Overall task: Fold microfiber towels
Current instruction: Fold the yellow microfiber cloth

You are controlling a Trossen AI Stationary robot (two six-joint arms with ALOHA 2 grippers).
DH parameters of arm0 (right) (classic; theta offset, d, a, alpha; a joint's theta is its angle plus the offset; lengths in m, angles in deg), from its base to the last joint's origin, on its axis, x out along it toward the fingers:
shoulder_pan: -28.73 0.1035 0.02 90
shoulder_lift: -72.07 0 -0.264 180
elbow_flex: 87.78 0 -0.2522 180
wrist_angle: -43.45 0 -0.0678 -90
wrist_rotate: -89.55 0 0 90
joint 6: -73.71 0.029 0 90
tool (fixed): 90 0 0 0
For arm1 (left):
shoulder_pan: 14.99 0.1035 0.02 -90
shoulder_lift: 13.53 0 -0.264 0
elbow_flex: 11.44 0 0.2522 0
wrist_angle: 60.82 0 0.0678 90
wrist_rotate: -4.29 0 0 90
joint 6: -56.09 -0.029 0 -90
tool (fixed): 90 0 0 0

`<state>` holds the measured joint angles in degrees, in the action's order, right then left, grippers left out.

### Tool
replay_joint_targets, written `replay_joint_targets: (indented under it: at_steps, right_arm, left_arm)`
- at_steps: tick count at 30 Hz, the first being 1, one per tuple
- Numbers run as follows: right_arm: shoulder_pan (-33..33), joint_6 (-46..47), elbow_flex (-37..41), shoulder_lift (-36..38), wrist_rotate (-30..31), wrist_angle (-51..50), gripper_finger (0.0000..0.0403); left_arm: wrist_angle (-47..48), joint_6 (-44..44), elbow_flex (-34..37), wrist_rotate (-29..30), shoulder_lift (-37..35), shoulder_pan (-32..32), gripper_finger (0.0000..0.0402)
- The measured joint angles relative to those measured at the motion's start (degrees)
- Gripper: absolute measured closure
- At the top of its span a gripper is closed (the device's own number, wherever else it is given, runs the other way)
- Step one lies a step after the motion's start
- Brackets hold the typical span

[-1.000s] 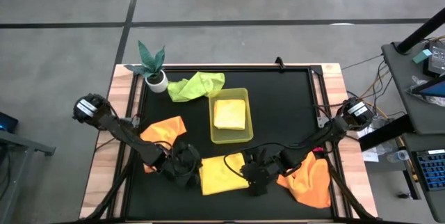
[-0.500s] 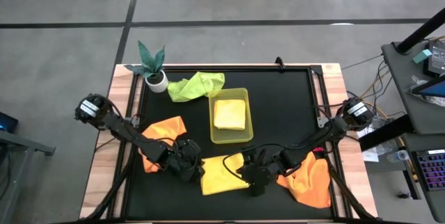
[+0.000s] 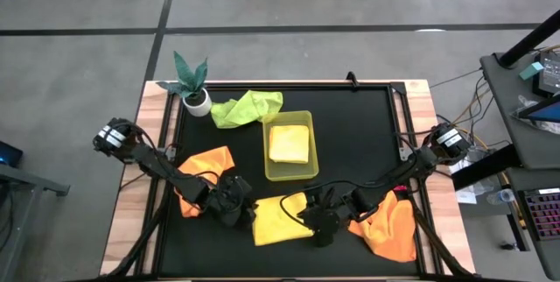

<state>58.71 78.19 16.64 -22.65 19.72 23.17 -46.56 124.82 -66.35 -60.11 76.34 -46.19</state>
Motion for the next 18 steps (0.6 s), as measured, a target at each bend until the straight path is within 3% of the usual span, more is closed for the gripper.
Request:
replay_joint_targets:
  at_steps: [13,18]
  right_arm:
    - [0.0,0.0,0.0,0.0,0.0,0.0,0.0392]
    - [0.0,0.0,0.0,0.0,0.0,0.0,0.0392]
  left_arm:
    - [0.3,-1.9,0.1,0.2,0.0,0.0,0.0392]
    - [0.8,-5.4,-1.4,-0.3,-0.6,0.0,0.04]
